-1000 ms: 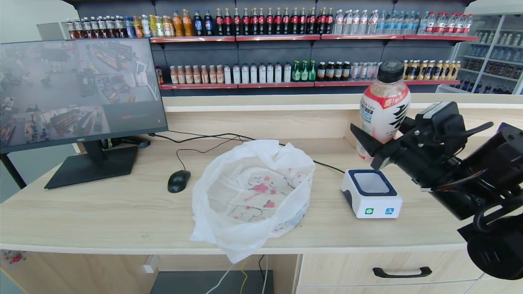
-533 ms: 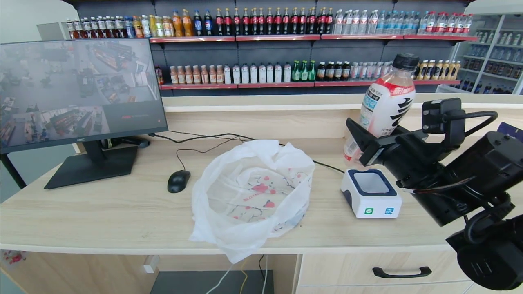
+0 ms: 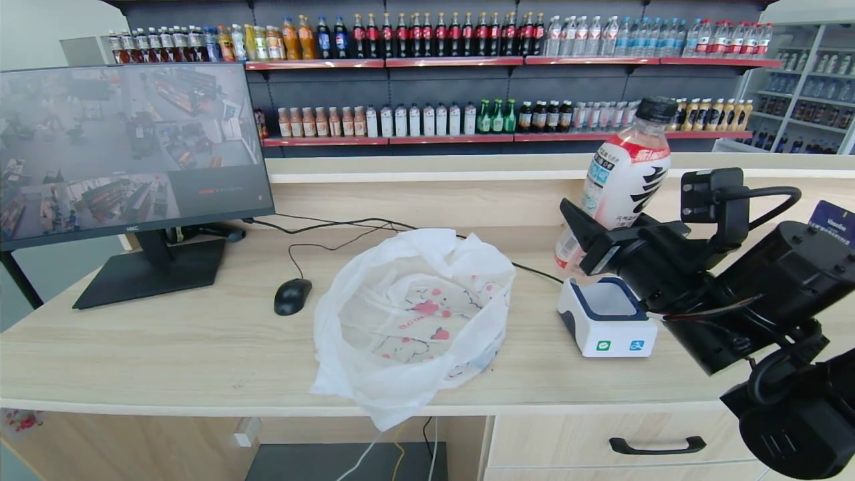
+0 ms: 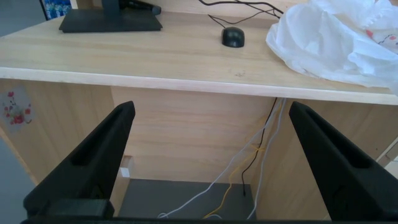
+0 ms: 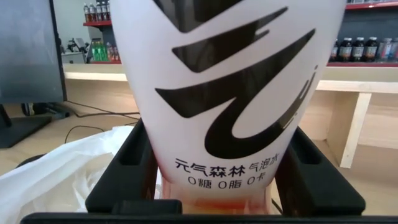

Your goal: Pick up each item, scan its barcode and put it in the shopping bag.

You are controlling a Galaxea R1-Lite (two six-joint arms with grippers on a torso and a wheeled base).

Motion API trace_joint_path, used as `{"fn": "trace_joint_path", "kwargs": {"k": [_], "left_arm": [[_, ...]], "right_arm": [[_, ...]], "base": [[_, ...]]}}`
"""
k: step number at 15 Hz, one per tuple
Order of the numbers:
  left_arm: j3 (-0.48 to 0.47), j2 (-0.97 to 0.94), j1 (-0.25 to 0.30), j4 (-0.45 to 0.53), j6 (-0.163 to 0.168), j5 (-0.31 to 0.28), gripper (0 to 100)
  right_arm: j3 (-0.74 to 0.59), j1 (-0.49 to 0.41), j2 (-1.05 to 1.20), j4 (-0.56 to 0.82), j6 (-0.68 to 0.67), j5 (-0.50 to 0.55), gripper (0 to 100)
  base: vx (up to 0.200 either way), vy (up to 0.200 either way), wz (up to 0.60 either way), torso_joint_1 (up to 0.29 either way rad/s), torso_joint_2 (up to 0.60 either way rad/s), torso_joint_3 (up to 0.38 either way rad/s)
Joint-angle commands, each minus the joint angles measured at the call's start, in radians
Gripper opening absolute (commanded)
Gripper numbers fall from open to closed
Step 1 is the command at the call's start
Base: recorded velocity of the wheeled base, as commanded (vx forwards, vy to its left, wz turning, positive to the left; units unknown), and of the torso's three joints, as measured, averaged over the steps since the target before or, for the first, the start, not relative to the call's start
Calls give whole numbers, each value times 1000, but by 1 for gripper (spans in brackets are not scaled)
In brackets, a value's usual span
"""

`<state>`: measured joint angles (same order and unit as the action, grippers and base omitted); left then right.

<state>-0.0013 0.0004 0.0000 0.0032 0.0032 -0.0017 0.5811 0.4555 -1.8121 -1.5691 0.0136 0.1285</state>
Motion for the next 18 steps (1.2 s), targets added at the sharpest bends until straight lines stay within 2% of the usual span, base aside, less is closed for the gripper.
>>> {"fn": "trace_joint_path", "kwargs": {"k": [1,13,18], "left_arm": [[0,0,0,0,0,0,100],[0,0,0,0,-2,0,100],[0,0,0,0,-2,0,100]], "right_arm": [[6,0,-6,-2,-1,-3,0],[37,0,-19,-2,-14,-12,0],[37,0,-30,-2,-14,-12,0]], "base": [[0,0,0,0,0,0],[0,0,0,0,0,0],[0,200,0,4,2,1]]}}
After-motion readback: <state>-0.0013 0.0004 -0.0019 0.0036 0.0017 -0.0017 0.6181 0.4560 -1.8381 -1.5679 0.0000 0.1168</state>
